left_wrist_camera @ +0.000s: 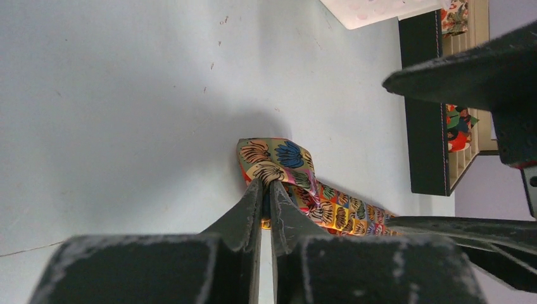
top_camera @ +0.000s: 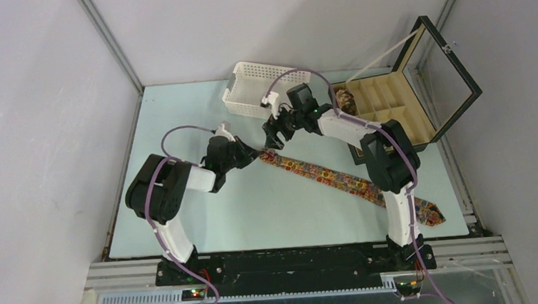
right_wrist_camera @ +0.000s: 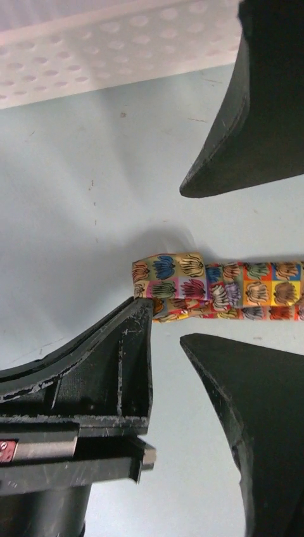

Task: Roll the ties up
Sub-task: Roll the tie at the center of the board.

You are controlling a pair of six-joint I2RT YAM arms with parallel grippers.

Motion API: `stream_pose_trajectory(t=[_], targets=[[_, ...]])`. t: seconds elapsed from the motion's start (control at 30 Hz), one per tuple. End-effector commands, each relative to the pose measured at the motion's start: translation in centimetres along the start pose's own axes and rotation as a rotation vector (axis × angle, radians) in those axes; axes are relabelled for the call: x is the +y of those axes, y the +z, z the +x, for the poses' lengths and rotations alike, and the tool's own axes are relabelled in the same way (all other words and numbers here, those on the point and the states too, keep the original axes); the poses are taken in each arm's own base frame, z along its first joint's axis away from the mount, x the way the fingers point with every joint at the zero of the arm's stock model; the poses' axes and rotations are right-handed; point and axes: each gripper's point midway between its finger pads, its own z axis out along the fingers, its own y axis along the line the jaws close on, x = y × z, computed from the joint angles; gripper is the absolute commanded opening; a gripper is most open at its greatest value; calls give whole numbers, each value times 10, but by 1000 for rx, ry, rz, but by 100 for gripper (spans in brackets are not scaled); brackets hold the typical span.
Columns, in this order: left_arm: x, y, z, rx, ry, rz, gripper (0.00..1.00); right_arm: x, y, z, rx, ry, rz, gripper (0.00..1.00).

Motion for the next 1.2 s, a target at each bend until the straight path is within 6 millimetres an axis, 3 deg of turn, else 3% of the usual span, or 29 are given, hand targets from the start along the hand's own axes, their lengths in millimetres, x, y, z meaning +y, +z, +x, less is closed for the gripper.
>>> stream_pose_trajectory(t=[0.0, 0.23, 0.5, 0.8, 1.17], targets=[[-9, 4, -10, -10, 41, 37, 8, 10, 15, 0, 59, -55, -44, 86], [-10, 5, -9, -7, 44, 39, 8, 12, 35, 11, 133, -47, -61, 90], [-9, 5, -8, -4, 47, 39, 7, 12, 42, 21, 193, -47, -75, 90], [-9, 5, -9, -8, 47, 39, 7, 16, 47, 36, 271, -64, -81, 85], [-9, 5, -8, -2, 48, 42, 7, 27, 58, 37, 305, -16, -57, 81]])
